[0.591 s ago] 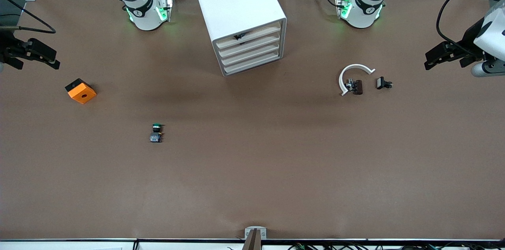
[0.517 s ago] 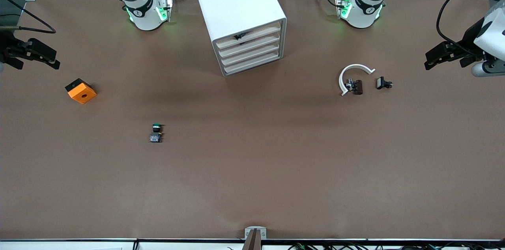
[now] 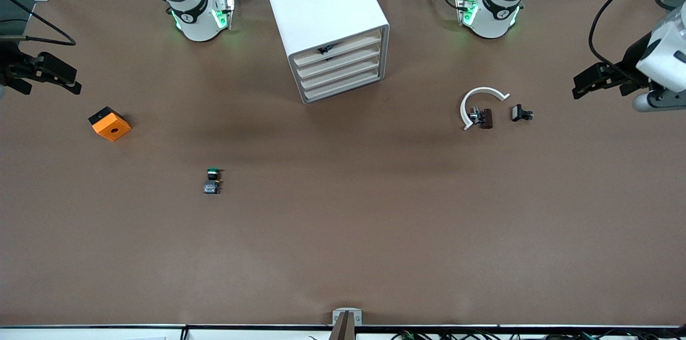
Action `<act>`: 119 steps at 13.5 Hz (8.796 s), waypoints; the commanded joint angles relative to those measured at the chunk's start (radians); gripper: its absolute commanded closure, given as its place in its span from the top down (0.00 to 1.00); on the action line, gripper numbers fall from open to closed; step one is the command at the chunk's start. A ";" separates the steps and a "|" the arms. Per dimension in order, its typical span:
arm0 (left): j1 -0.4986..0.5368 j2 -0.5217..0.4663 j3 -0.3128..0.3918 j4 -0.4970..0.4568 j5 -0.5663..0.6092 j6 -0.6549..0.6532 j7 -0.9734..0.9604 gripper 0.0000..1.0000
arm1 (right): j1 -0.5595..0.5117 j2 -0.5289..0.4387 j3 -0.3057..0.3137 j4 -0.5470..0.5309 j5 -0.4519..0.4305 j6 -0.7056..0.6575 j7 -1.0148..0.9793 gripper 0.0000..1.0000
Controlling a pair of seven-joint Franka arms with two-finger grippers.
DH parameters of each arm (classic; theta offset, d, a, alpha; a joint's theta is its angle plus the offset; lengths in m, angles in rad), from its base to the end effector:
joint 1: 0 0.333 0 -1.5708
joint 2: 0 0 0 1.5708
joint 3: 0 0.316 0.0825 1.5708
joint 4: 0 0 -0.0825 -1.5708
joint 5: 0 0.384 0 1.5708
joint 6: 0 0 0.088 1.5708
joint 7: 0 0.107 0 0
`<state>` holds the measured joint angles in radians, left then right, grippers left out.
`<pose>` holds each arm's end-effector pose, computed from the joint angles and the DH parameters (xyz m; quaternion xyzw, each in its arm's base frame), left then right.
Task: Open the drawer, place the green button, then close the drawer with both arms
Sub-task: 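Move the right gripper toward the button while the left gripper approaches the cabinet, then grasp the blue-green push button with the right gripper, then grasp the drawer handle with the left gripper while the right gripper lifts the button, then pull the white drawer open with the left gripper while the right gripper carries the button, then lower the button into the open drawer and open the right gripper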
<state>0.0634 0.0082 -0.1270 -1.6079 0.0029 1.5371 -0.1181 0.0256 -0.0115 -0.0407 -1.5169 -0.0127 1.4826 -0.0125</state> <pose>0.5506 -0.0345 0.5998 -0.9989 -0.0272 0.0392 0.0045 0.5421 -0.0098 0.6484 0.9999 -0.0018 -0.0115 0.0059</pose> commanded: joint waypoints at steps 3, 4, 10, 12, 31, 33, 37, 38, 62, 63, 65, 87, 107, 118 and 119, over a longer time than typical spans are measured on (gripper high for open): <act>-0.005 0.145 -0.010 0.045 0.017 -0.002 0.002 1.00 | -0.012 -0.004 0.005 0.006 0.016 0.005 -0.009 1.00; -0.005 0.176 -0.011 0.058 0.019 -0.002 0.000 1.00 | -0.010 -0.004 0.005 0.006 0.016 0.007 -0.009 1.00; -0.010 0.289 -0.016 0.057 0.003 0.147 -0.058 1.00 | 0.022 0.021 0.009 0.007 0.008 0.001 -0.001 1.00; -0.036 0.337 -0.016 0.060 0.002 0.173 -0.196 1.00 | 0.033 0.033 0.009 0.007 0.014 0.002 -0.003 1.00; -0.392 0.737 -0.014 0.168 -0.359 0.222 -1.695 1.00 | 0.111 0.238 0.009 -0.486 0.016 0.719 0.141 1.00; -0.399 0.760 -0.014 0.163 -0.406 0.215 -1.764 1.00 | 0.141 0.315 0.009 -0.491 0.017 0.845 0.141 1.00; -0.431 0.806 -0.016 0.163 -0.596 0.207 -1.874 1.00 | 0.166 0.441 0.010 -0.474 0.020 0.979 0.143 1.00; -0.450 0.817 -0.016 0.163 -0.631 0.184 -1.887 1.00 | 0.166 0.465 0.009 -0.468 0.020 0.990 0.141 1.00; -0.599 0.937 -0.017 0.146 -0.942 -0.052 -2.062 0.57 | 0.178 0.627 0.009 -0.384 0.019 1.048 0.135 0.02; -0.603 0.937 -0.017 0.138 -0.945 -0.054 -2.062 0.55 | 0.178 0.627 0.009 -0.384 0.020 1.048 0.137 0.01; -0.622 0.940 -0.019 0.134 -0.960 -0.052 -2.059 0.49 | 0.180 0.627 0.009 -0.384 0.020 1.044 0.141 0.01; -0.469 0.944 0.000 0.207 -0.974 0.032 -2.023 0.00 | 0.417 0.344 0.009 -0.254 0.020 0.423 0.631 0.04; -0.297 0.879 0.017 0.335 -0.776 0.092 -1.911 1.00 | 0.919 0.567 0.009 -0.114 0.125 0.591 1.778 0.05; -0.266 0.721 0.084 0.370 -0.526 0.092 -1.767 1.00 | 0.930 0.579 0.009 -0.112 0.122 0.597 1.781 1.00; -0.266 0.704 0.089 0.370 -0.509 0.092 -1.743 1.00 | 0.935 0.578 0.009 -0.112 0.119 0.594 1.778 1.00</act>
<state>-0.2037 0.7600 -0.0472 -1.2212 -0.5430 1.6346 -1.9012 0.9423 0.5586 -0.0228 -1.6502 0.0955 2.0958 1.7535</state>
